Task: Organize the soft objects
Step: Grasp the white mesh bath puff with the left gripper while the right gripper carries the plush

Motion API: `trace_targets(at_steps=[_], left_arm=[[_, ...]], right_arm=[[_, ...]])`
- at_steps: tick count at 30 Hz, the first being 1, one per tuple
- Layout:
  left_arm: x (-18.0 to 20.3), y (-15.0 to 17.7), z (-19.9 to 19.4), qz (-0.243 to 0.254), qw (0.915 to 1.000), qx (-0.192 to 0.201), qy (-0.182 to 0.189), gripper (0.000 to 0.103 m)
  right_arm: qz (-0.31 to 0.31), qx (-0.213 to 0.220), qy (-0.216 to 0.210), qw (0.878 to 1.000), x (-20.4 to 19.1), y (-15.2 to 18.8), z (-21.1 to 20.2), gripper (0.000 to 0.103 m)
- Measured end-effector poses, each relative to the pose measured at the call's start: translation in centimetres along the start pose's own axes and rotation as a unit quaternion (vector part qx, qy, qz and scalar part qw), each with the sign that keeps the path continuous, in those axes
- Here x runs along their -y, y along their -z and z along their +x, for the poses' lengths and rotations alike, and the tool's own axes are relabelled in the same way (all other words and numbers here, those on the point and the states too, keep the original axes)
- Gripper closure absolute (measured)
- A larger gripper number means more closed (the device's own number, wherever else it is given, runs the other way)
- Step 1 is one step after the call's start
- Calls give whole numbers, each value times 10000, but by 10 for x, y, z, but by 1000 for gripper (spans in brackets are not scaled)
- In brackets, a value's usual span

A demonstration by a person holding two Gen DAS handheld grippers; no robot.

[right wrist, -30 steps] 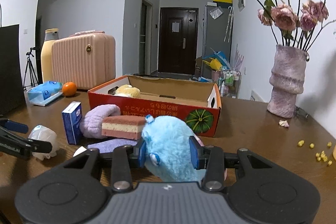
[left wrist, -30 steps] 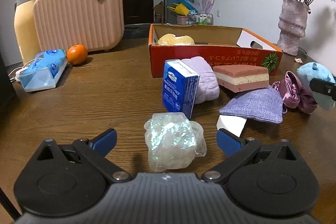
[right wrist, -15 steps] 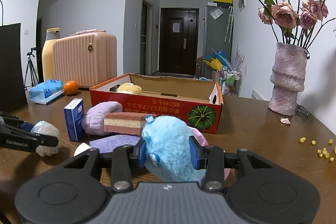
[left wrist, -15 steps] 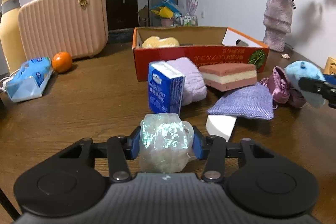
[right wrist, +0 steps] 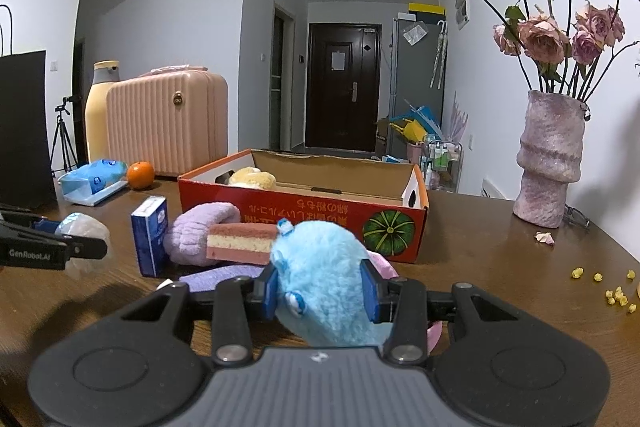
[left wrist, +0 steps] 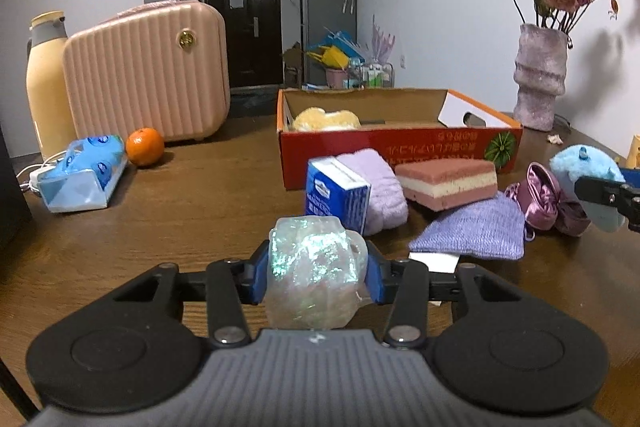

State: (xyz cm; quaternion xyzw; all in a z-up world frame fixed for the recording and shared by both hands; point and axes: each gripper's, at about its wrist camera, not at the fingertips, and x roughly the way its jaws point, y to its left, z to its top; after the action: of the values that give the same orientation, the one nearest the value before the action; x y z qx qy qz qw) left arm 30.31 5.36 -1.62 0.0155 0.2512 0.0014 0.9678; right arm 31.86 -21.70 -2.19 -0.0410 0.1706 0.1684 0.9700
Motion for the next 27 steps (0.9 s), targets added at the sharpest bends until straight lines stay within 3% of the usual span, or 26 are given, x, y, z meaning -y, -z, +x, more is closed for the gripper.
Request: trace_targets(at_steps=[15, 27], left_arm=[[-6, -16, -27, -333, 9983, 480, 34, 57], [5, -41, -30, -195, 9972, 716, 17, 57]], right_arm=[[126, 274, 124, 9995, -13, -13, -4, 63], [217, 427, 236, 9986, -17, -28, 3, 63]])
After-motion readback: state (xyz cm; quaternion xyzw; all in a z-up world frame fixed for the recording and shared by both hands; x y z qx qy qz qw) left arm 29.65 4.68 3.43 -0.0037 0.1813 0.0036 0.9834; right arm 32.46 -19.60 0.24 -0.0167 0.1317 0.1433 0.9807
